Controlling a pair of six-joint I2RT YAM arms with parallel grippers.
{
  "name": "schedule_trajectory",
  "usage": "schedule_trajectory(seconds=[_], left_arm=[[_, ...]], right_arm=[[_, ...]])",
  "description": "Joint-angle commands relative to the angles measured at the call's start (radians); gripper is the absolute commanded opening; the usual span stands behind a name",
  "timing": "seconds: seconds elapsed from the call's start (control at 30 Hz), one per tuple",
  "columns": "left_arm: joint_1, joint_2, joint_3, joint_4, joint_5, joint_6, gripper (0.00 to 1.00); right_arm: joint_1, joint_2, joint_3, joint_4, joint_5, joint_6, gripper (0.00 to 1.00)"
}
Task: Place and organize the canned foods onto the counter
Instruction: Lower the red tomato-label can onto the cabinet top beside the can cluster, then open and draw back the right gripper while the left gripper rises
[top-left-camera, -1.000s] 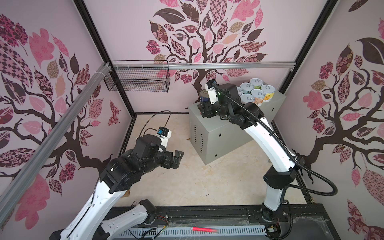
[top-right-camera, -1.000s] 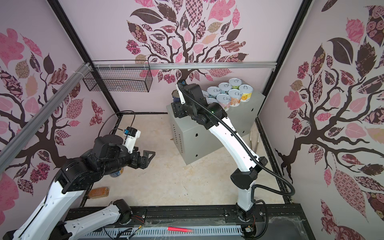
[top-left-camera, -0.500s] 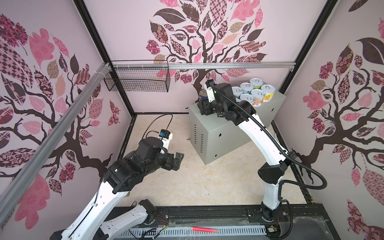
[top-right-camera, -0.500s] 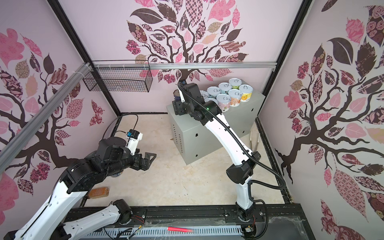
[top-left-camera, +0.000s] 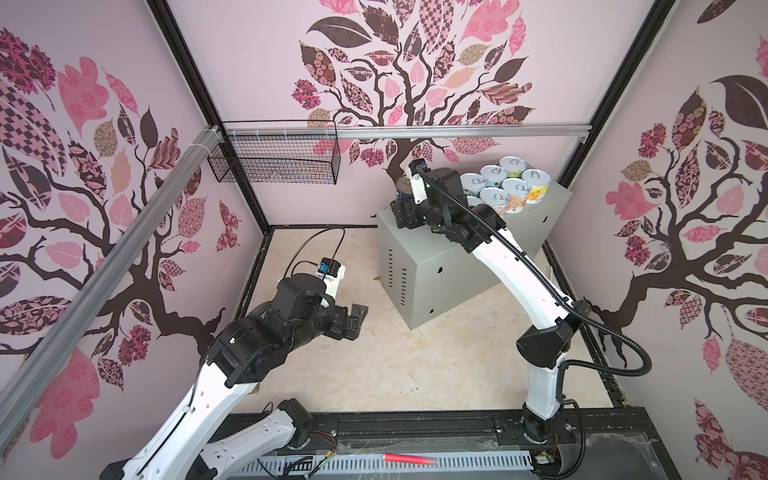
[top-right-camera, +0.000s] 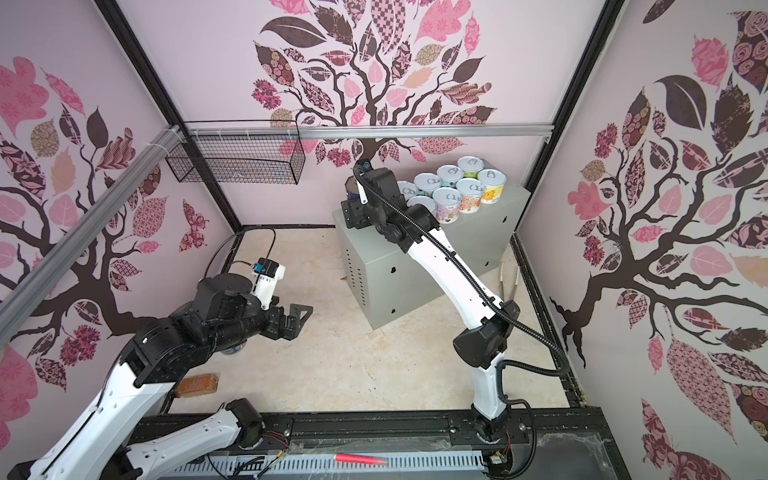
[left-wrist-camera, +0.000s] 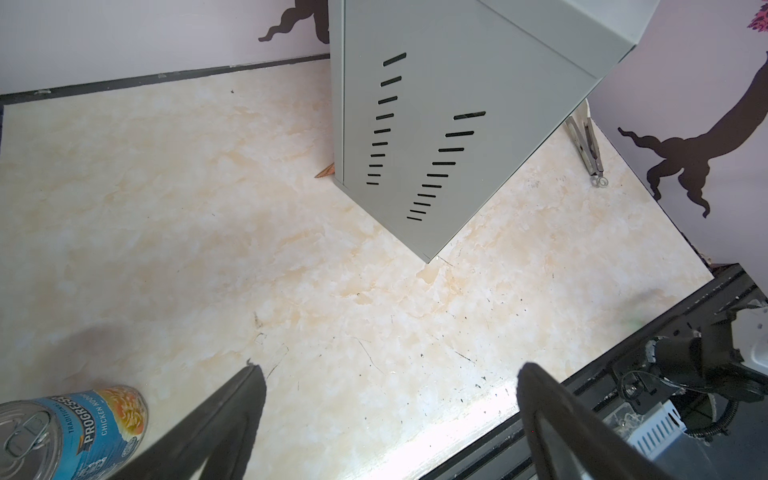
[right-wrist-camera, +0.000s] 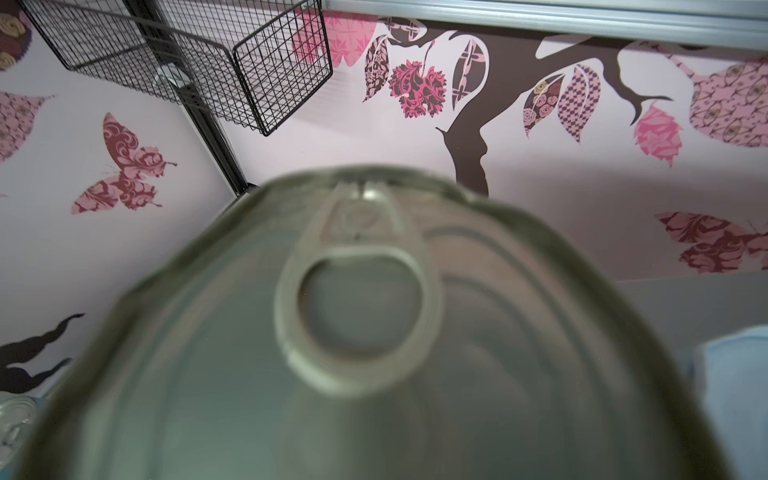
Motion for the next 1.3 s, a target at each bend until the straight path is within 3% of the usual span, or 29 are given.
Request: schedule_trajectory(seconds=[0.0,0.3,0.53,0.7,0.83,0.9,1.27], left_arm=[[0.003,-0.007,0.007,0.02,-0.05,0.012,0.98],[0.002,0.018,0.083,0.08,-0.162,0.035,0.98],[0.008,0.168,0.263,0.081,-0.257,0.013,0.93],[0.05,0.277,0.369,0.124,-0.245,0.025,0.86],[0.179,0.356,0.422,0.18,-0.111,-0.002,0.64],[0.21,0.398,0.455,0.194,-0.086,0.007,0.58],[0.245,0.618,0.653,0.238,-0.062,0.017,0.52]], right_arm=[[-0.004,-0.078,0.0,0.028,-0.01,-0.01,0.92],[-0.004,-0.133,0.0,0.027,-0.03,-0.019,1.0],[-0.004,-0.186,0.038,0.001,-0.059,-0.028,1.0],[-0.004,-0.264,0.004,0.009,-0.055,-0.018,1.0],[-0.004,-0.387,-0.111,0.058,-0.058,0.01,1.0],[-0.005,-0.456,-0.187,0.077,-0.06,0.025,1.0],[-0.004,-0.843,-0.607,0.127,-0.042,0.089,1.0]])
